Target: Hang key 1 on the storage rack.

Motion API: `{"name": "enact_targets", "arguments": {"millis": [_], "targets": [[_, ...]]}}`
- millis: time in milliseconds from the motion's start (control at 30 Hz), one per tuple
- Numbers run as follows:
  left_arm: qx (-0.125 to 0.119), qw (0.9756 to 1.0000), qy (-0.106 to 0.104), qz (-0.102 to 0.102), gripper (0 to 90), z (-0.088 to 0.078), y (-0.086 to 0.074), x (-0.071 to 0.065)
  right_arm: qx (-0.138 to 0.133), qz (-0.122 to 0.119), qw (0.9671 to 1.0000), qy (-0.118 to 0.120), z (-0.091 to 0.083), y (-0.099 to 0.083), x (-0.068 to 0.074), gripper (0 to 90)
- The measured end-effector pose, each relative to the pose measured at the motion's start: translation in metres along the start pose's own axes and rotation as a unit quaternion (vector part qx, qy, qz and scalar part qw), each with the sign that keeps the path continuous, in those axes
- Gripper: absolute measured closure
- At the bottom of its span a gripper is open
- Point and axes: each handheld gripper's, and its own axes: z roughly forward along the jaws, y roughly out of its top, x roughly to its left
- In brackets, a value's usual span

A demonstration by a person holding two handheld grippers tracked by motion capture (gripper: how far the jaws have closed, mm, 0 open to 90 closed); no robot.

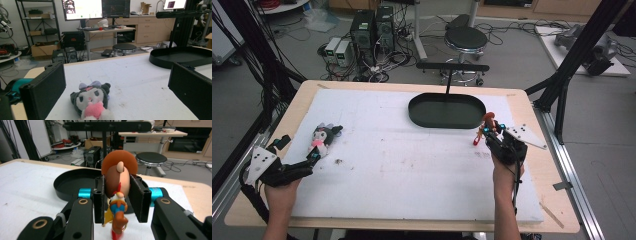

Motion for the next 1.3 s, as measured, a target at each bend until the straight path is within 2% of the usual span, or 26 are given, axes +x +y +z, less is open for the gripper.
{"name": "enact_targets", "arguments": {"millis": [167,467,933,1300], "targets": [[0.001,1.0,0.0,0.0,1.7,0.0,0.0,0.0,-0.011,0.011,0.9999,-0.003,0.004,0.012,-0.003,67.6],[-0.002,1.0,0.0,-0.001,1.7,0.0,0.0,0.0,-0.023,-0.002,0.9997,-0.011,0.015,0.034,-0.002,67.7],[-0.002,1.0,0.001,-0.001,1.7,0.0,0.0,0.001,-0.03,-0.011,0.9993,-0.019,0.028,0.053,-0.007,67.8],[-0.002,1.0,0.001,-0.001,1.7,0.0,0.0,0.0,-0.049,-0.002,0.9982,-0.034,0.038,0.068,-0.011,67.8]]}}
